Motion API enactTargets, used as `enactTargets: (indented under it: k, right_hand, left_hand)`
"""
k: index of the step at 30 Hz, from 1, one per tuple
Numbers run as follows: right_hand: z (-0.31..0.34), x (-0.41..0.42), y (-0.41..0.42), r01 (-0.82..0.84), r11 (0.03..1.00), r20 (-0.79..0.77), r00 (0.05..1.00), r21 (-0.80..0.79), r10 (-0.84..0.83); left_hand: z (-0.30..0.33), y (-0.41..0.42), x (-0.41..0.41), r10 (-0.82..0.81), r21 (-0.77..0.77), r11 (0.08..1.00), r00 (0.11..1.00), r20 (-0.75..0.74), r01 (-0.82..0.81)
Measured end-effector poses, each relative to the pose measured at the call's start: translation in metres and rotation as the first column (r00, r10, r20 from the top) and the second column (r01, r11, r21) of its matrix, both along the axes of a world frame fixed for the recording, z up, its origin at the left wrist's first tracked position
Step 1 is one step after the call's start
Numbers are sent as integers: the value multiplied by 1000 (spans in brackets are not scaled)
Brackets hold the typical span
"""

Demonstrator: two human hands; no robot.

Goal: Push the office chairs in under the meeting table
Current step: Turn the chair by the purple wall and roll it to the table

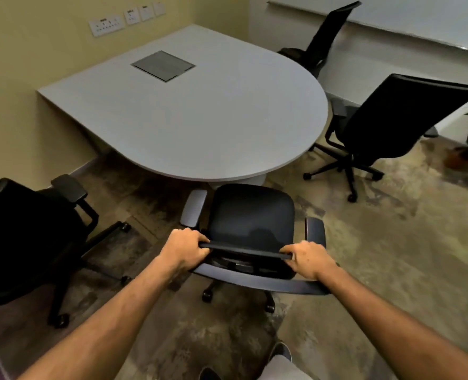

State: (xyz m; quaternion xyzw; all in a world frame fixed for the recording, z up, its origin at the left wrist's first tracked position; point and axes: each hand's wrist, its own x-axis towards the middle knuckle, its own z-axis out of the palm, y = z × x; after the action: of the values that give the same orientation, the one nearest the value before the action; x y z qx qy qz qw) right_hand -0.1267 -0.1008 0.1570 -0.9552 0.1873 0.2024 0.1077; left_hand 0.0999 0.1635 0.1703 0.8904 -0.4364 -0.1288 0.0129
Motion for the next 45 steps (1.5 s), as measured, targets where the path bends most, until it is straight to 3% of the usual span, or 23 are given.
enactTargets:
  k: [2,7,12,16,22,33,45]
  right_hand:
    - [-1,-24,-24,200,980,-48,978,-18,-201]
    - [-5,-43,-78,409,908,132,909,-89,-396]
    - [-16,-40,-91,405,914,246,889,-27,-387]
    - [-19,-36,-154,403,915,250,884,22,-396]
    - [-18,-3,-199,383,923,325,870,30,-371]
    - [-18,55,-226,436,898,366,828,56,-425]
    - [-25,49,-224,478,873,383,791,100,-477]
  left_hand:
    - [-11,-15,-18,25,-74,997,997,-68,-30]
    - [-15,-49,-30,97,-79,991,981,-166,-111]
    - [-11,-59,-27,179,-5,983,962,-209,-184]
    - [-16,-107,-44,264,2,963,937,-226,-271]
    - [-12,-140,-28,354,-67,920,893,-278,-385]
    - [-6,-178,47,317,-76,937,922,-223,-341]
    - [-16,-177,45,329,-103,929,922,-205,-354]
